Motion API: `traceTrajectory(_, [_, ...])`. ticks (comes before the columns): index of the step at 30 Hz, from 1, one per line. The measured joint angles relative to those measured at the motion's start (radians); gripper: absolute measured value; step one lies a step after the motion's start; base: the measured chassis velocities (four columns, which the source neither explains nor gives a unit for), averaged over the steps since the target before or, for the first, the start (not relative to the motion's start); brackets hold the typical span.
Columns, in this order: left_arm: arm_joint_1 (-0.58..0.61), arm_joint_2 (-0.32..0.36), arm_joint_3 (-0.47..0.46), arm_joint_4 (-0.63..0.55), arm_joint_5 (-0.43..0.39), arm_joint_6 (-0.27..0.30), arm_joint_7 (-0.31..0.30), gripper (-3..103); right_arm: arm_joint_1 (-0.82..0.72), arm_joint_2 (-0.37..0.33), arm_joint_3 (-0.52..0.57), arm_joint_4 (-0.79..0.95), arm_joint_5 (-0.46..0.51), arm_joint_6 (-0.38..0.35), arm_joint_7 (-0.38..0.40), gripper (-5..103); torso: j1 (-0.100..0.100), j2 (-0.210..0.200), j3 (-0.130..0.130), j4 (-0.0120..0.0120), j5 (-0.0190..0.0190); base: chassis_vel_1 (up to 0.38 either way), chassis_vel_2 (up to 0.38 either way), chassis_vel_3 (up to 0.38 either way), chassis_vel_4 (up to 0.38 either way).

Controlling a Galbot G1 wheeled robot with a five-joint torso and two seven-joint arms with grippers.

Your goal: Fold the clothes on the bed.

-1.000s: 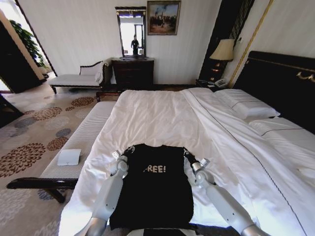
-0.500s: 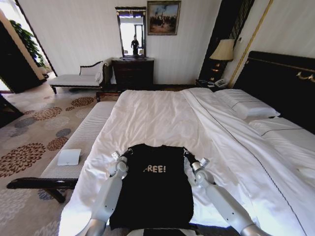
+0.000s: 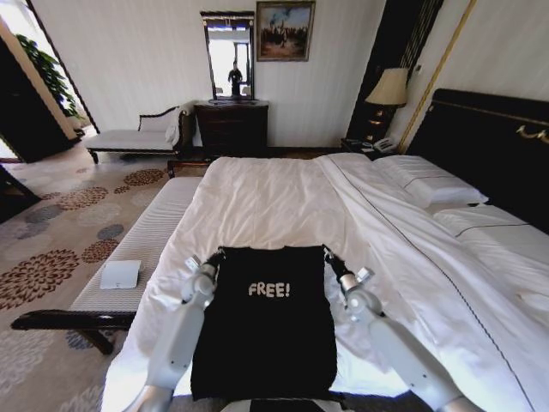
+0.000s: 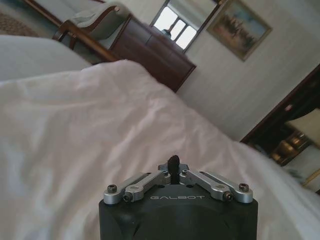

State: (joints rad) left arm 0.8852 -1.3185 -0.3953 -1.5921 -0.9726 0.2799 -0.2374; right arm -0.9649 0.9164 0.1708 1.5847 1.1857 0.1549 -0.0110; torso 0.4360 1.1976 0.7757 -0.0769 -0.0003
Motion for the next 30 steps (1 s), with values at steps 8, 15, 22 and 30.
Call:
traceTrajectory(8, [-0.137, 0.087, 0.019, -0.058, -0.146, 0.006, -0.021, 2, 0.088, -0.09, -0.032, 0.05, 0.097, -0.002, -0.095, 0, 0.0, 0.0, 0.0, -0.0004, 0.0004, 0.0, 0.0, 0.0, 0.0])
traceTrajectory(15, [-0.278, 0.1, 0.045, 0.046, -0.181, 0.005, -0.037, 2, 0.31, -0.124, -0.156, -0.06, 0.144, 0.001, -0.13, 0, 0.0, 0.0, 0.0, 0.0, 0.0001, 0.0, 0.0, 0.0, 0.0])
traceTrajectory(22, [-0.319, 0.092, 0.059, 0.115, -0.17, -0.017, -0.012, 2, 0.396, -0.084, -0.227, -0.145, 0.148, 0.016, -0.145, 0, 0.0, 0.0, 0.0, -0.0001, 0.0003, 0.0, 0.0, 0.0, 0.0])
traceTrajectory(30, [-0.253, 0.136, 0.047, 0.043, -0.241, -0.035, 0.041, 2, 0.331, -0.09, -0.189, -0.086, 0.152, 0.032, -0.163, 0, 0.0, 0.0, 0.0, -0.0001, 0.0004, 0.0, 0.0, 0.0, 0.0])
